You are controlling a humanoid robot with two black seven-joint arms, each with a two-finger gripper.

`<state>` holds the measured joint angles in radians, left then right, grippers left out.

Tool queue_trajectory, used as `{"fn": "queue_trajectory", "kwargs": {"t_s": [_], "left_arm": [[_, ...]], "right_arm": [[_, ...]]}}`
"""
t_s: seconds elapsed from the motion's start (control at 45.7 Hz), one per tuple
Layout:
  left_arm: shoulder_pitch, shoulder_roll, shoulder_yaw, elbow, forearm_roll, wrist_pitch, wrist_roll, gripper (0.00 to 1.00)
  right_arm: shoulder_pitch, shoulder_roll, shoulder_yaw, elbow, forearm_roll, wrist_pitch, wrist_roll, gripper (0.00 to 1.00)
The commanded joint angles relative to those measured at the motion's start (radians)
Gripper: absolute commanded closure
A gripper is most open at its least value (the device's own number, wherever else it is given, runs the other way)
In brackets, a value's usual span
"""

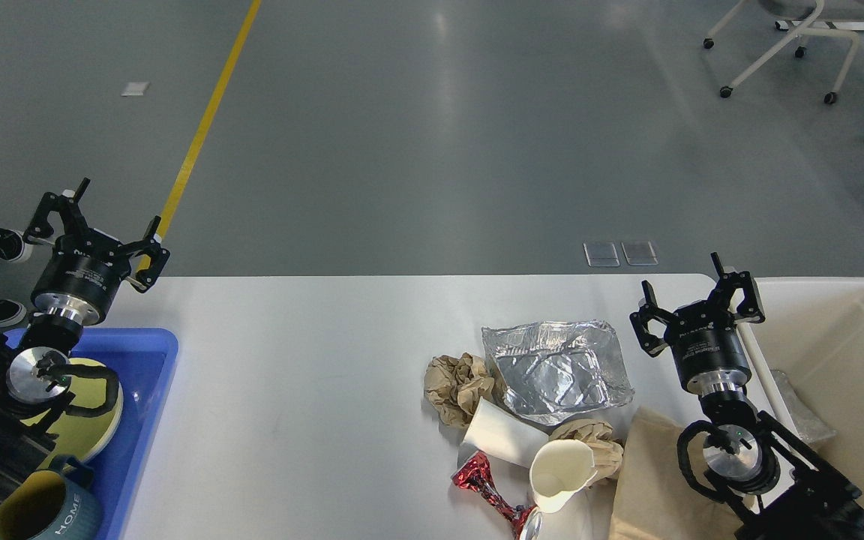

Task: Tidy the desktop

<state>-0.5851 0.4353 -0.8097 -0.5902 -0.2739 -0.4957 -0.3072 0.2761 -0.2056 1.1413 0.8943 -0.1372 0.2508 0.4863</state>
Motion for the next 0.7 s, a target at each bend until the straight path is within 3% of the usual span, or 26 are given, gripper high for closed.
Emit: {"fn": "queue_trajectory", "kwargs": {"t_s": [0.0,0.284,0.372,0.503,0.678], "left_arm": [[0.135,0.01,-0.066,-0.12,0.004,0.002,0.0,0.04],[0.312,-0.043,-0.235,-0.184,0.122,-0.018,0.002,0.04],[0.32,-0.049,-0.284,-0.197,0.133,-0.029,0.014,0.04],[0.321,-0.049,-0.312,-0.197,0.133,-0.067,0.072,0.04],[0.32,-0.047,-0.321,-0.197,0.131,-0.08,0.079,0.04]], "right_arm": [[0.0,0.0,0.0,0.0,0.001,0.001,0.0,0.0],[0.0,0.0,0.0,0.0,0.001,0.001,0.0,0.0],[0.0,0.0,0.0,0.0,0.001,0.001,0.0,0.0],[0.0,0.0,0.0,0.0,0.001,0.001,0.0,0.0],[0.0,0.0,0.0,0.0,0.001,0.001,0.0,0.0]]}}
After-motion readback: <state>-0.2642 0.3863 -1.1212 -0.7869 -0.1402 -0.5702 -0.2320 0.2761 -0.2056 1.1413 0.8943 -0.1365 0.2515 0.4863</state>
